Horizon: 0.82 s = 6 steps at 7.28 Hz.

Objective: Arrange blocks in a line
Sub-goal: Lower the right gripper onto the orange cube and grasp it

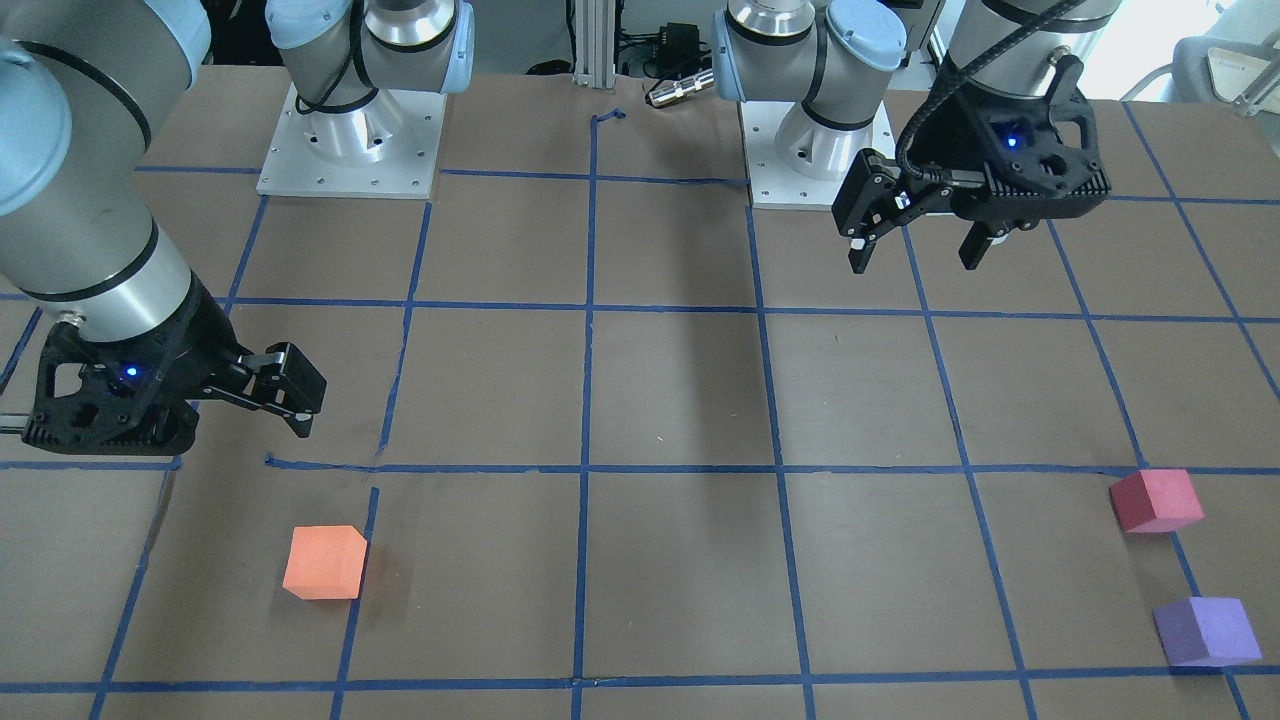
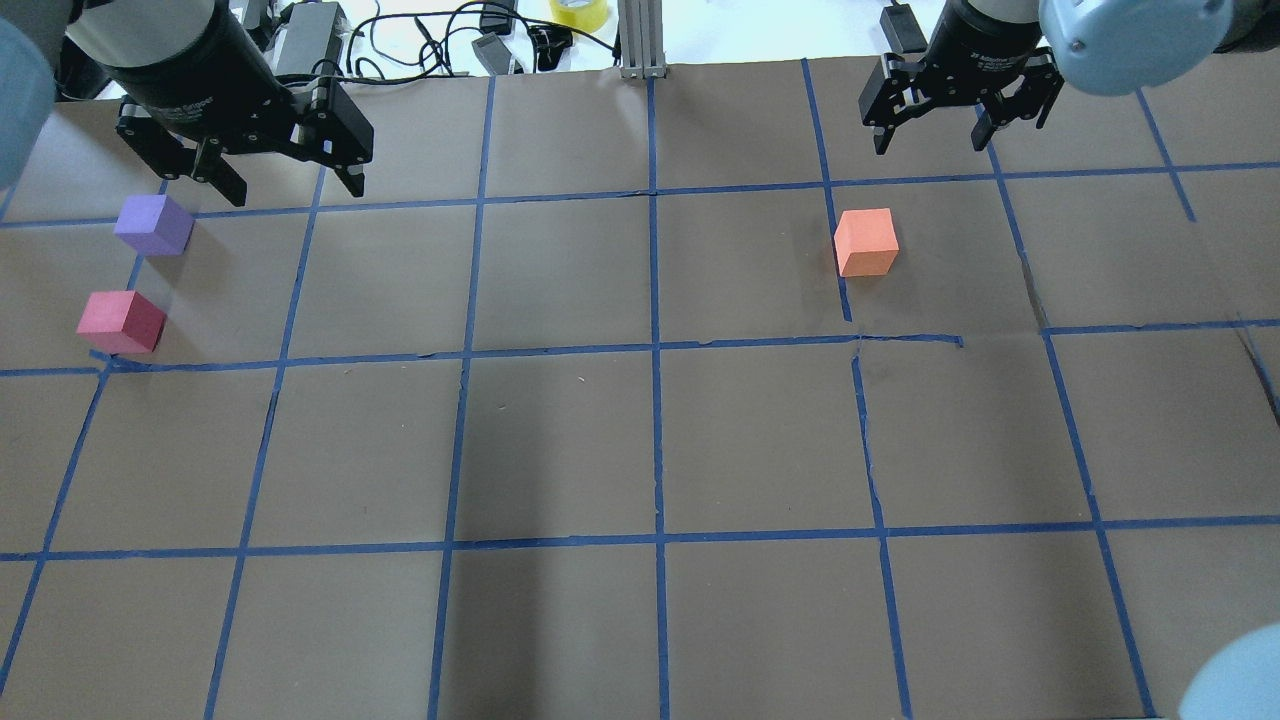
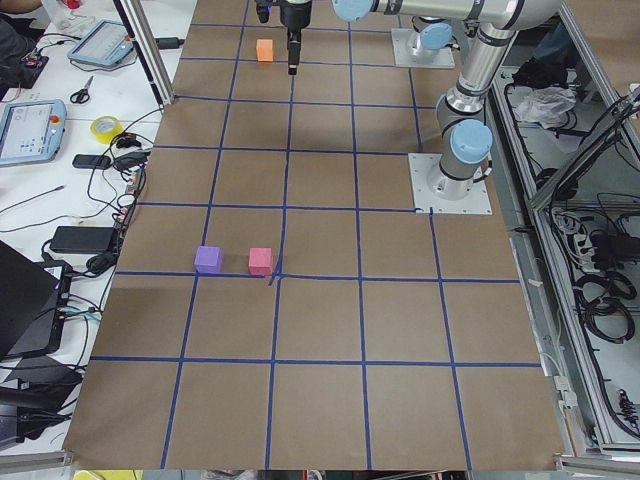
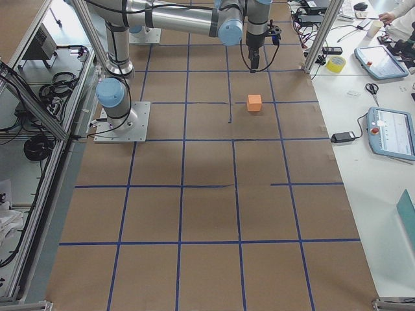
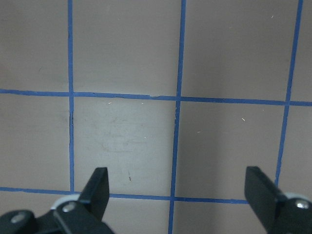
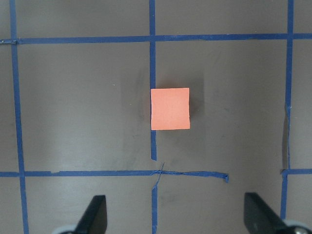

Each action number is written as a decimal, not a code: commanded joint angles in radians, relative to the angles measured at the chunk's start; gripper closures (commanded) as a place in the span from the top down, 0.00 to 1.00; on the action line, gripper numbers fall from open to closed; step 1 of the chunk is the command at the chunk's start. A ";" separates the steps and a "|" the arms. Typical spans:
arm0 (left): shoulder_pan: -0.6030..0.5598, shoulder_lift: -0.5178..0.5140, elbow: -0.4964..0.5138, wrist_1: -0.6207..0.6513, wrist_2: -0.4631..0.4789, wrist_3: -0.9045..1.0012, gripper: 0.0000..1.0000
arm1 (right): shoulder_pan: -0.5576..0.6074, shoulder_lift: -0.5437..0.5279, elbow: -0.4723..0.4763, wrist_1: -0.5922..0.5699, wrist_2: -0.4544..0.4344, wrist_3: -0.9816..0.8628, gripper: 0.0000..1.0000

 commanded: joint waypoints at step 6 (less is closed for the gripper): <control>0.000 0.000 0.005 0.000 0.000 0.000 1.00 | 0.000 0.094 0.003 -0.082 -0.004 0.001 1.00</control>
